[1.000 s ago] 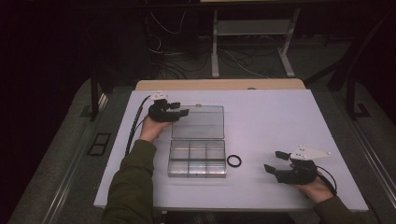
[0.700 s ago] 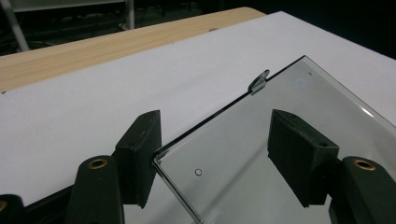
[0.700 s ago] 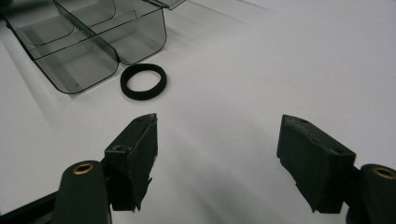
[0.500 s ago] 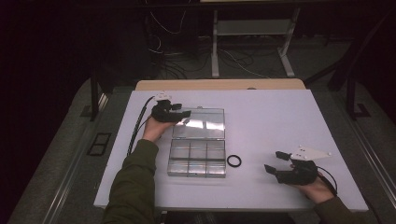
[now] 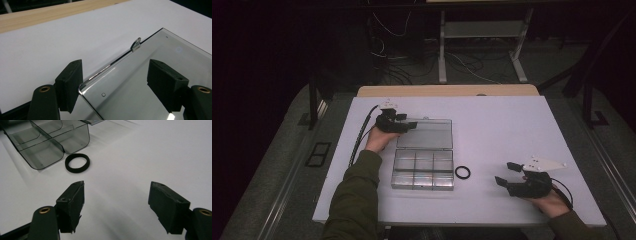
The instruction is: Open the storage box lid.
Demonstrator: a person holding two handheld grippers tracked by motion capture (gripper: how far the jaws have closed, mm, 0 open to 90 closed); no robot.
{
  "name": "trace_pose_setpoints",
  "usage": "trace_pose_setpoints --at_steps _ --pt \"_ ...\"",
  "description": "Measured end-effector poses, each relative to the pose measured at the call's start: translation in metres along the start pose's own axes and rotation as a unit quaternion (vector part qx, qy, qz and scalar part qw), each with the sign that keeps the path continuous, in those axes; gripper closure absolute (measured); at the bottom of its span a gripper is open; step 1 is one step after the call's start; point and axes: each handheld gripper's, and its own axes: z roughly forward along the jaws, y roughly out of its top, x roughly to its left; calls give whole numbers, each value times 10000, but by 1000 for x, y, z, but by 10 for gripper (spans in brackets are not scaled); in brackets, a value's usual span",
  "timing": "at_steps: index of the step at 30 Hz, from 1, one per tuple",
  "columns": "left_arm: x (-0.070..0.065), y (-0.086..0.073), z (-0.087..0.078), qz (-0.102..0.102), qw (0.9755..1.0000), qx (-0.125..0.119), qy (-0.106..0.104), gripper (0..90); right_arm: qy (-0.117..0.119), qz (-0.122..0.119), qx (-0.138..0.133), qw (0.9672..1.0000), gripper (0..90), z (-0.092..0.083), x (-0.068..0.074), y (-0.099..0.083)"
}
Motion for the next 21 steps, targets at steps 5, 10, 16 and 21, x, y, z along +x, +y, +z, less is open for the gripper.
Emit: trace_pose_setpoints --at_steps 5,10,16,21 --pt "1 -2 2 -54 10000 60 -8 277 -1 -1 2 10000 279 0 0 0" --pt "1 -4 5 -30 9998 180 23 281 -7 -8 6 10000 280 0 0 0" --pt "1 -5 6 -34 9997 215 52 283 -4 -2 5 10000 280 0 0 0" --pt "2 -5 5 -25 9998 176 40 289 1 -11 1 10000 279 0 0 0"
